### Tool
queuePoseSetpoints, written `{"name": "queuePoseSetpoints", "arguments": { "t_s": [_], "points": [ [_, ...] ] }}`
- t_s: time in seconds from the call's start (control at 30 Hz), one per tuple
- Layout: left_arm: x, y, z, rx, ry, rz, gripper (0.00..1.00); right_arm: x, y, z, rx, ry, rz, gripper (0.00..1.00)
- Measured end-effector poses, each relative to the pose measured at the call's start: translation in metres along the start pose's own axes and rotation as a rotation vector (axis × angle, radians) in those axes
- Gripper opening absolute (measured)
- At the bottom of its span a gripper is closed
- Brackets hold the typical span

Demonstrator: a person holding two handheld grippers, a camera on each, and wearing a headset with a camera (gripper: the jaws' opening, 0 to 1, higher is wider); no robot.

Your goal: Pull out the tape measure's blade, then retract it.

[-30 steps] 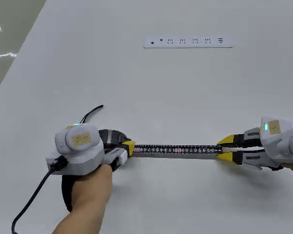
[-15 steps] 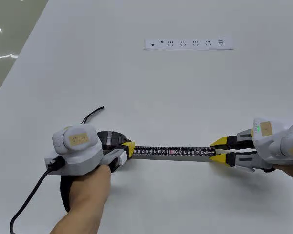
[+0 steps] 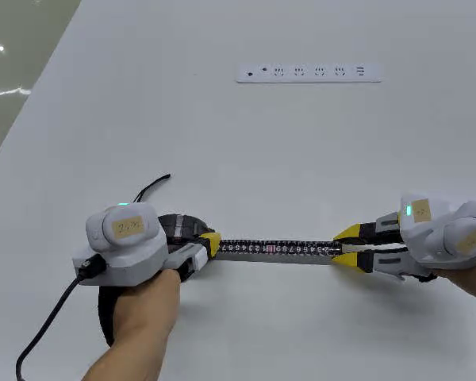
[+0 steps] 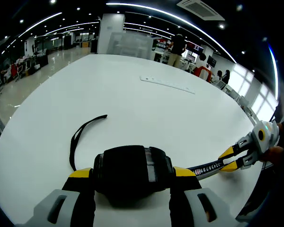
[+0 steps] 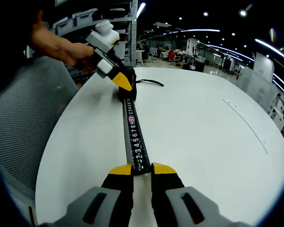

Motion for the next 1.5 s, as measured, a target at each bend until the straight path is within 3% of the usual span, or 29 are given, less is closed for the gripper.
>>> {"name": "queuePoseSetpoints", "arguments": {
  "t_s": [1.5],
  "points": [
    [0.001, -0.001, -0.001, -0.003, 0.008, 0.014, 0.61, 0.01, -0.03, -0.04, -0.036, -0.044, -0.036, 0.12]
  ]
}}
Point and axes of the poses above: the centre of the closed fingertips' face, and the gripper's own axes: z roughly backward along the fingers, x roughly to its left, y roughly out of its underside, the point moved 1 cm from there along z, roughly backward along the fingers, and after that the axes turned 6 degrees about -z, right-handed, at the moved point
